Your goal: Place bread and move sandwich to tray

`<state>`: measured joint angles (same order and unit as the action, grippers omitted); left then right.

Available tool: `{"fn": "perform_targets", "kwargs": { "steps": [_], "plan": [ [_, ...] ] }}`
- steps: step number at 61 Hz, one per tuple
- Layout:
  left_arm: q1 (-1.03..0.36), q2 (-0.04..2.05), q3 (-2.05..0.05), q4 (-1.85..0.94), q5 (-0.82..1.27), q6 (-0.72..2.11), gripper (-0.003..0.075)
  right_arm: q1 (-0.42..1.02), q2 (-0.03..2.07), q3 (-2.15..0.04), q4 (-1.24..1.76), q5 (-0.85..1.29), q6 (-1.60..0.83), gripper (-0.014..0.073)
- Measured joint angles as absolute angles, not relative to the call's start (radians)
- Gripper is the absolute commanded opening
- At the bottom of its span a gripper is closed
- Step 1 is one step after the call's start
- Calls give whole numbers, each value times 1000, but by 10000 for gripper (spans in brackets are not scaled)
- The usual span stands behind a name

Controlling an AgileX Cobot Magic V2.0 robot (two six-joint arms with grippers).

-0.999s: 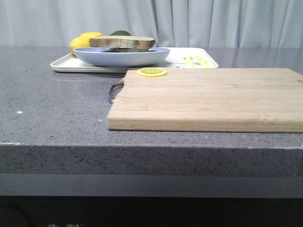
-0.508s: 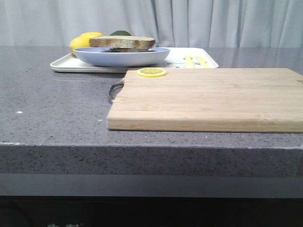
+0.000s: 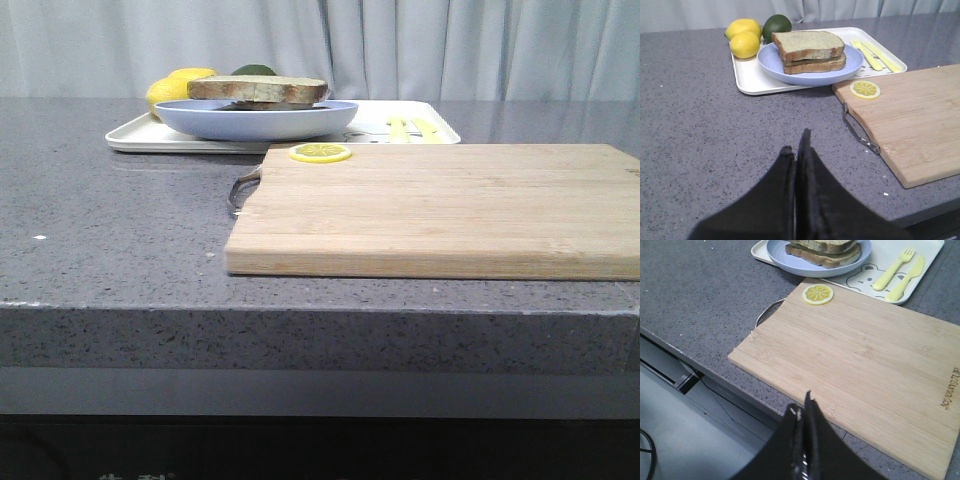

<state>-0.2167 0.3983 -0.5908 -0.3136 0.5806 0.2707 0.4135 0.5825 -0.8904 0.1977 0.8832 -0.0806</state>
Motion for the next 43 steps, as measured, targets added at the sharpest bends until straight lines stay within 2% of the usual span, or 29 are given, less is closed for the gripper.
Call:
{"fn": "perform_targets", "kwargs": {
  "steps": [15, 26, 37, 43],
  "plan": [
    [-207, 184, -480, -309, 543, 271, -20, 413, 582, -890, 198, 883, -81, -70],
    [-201, 137, -375, -252, 511, 271, -20, 413, 582, -890, 198, 883, -81, -70],
    [-192, 93, -220, -240, 310, 250, -20, 413, 582, -890, 198, 883, -81, -70],
    [-174, 36, -139, -115, 236, 104, -20, 413, 582, -890, 198, 883, -81, -70]
  ]
}}
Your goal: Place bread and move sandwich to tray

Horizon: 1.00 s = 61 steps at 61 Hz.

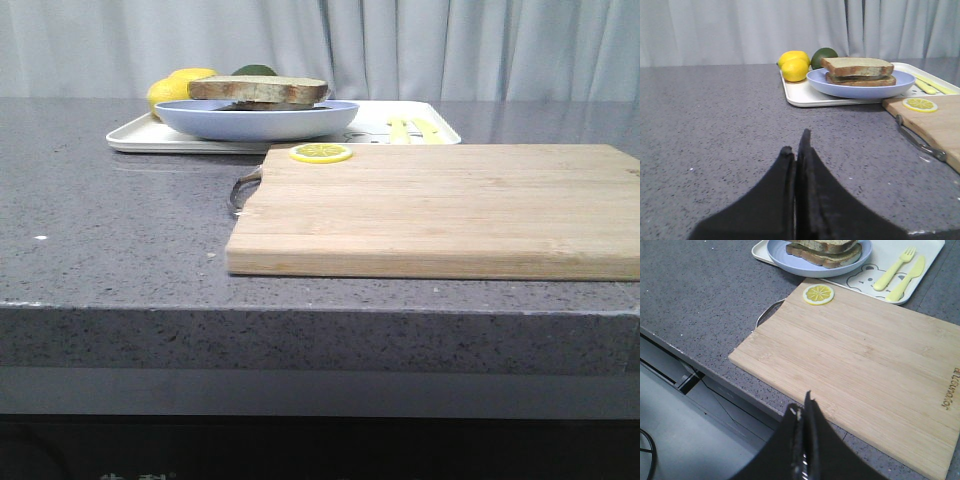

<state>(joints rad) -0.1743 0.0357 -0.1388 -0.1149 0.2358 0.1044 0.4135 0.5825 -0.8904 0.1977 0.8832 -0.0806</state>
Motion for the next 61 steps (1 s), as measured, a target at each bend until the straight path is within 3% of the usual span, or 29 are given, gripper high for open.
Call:
{"fn": "perform_targets", "kwargs": {
  "steps": [19, 30, 61],
  "plan": [
    [-113, -4, 4, -12, 126, -64, -20, 413, 582, -890, 198, 883, -81, -70],
    [-87, -4, 4, -14, 34, -70, -20, 413, 582, -890, 198, 881, -81, -70],
    [-84, -4, 4, -20, 23, -70, -20, 413, 582, -890, 198, 881, -81, -70]
  ]
}}
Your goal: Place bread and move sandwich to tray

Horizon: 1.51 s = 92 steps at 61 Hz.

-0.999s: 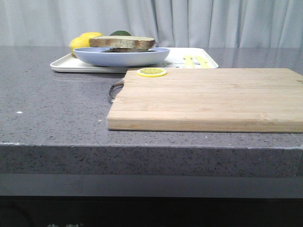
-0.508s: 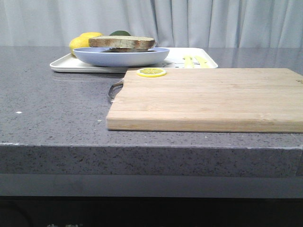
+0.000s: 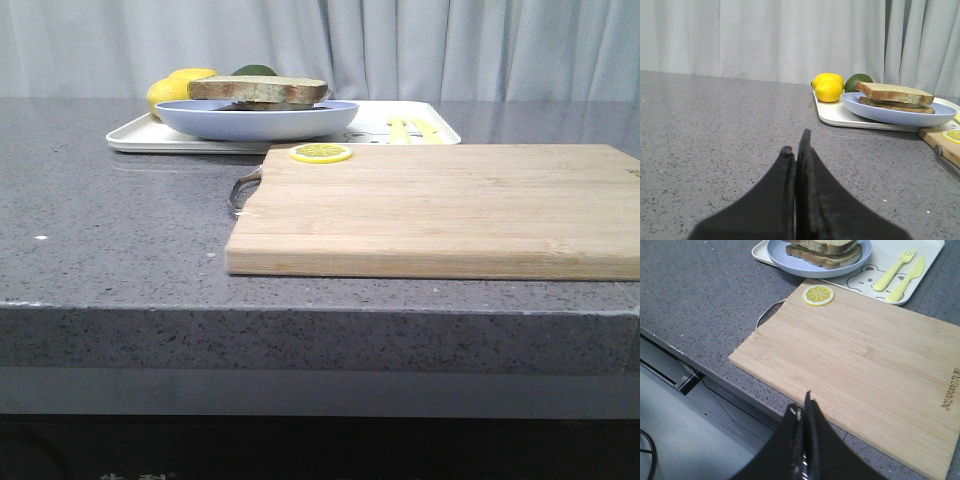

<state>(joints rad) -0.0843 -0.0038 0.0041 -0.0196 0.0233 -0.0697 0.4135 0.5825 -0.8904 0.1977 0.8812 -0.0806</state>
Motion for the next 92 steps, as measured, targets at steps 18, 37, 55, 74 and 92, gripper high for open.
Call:
{"fn": "perform_targets", "kwargs": {
  "steps": [18, 37, 55, 74, 92],
  "plan": [
    [-84, -4, 4, -20, 23, -70, -20, 413, 582, -890, 198, 881, -81, -70],
    [-84, -4, 4, -20, 23, -70, -20, 413, 582, -890, 198, 879, -81, -70],
    [-84, -4, 4, -20, 21, -70, -20, 343, 450, -740, 193, 791, -81, -70],
    [-84, -4, 4, -20, 21, -70, -20, 115, 117, -295, 191, 356, -81, -68],
    [-84, -4, 4, -20, 21, -70, -20, 66, -9, 6, 210, 106, -81, -68]
  ]
}}
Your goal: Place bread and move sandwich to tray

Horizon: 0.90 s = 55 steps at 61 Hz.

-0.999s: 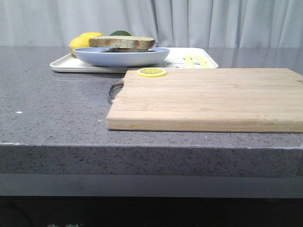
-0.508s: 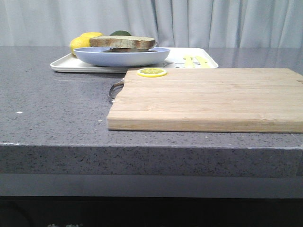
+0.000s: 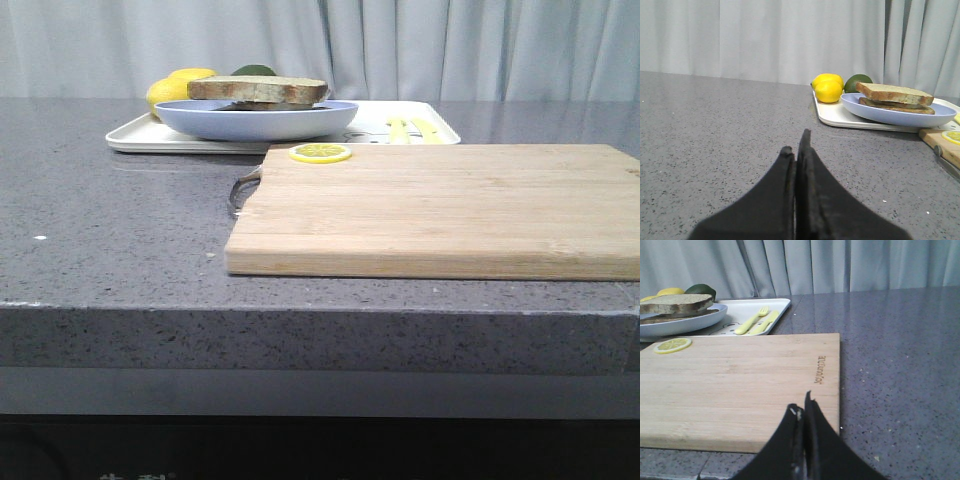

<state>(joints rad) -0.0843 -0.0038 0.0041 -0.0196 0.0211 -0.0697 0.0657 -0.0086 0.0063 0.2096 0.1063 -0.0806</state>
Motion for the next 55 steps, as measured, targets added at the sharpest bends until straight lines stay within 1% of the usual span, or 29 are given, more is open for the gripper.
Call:
{"fn": "perform_targets", "kwargs": {
  "steps": [12, 49, 55],
  "plan": [
    [-84, -4, 4, -20, 21, -70, -20, 61, -9, 27, 215, 35, -81, -68],
    [-84, -4, 4, -20, 21, -70, -20, 51, -9, 27, 217, 31, -81, -68],
    [-84, -4, 4, -20, 21, -70, -20, 51, -9, 27, 199, 31, -34, -68]
  ]
}}
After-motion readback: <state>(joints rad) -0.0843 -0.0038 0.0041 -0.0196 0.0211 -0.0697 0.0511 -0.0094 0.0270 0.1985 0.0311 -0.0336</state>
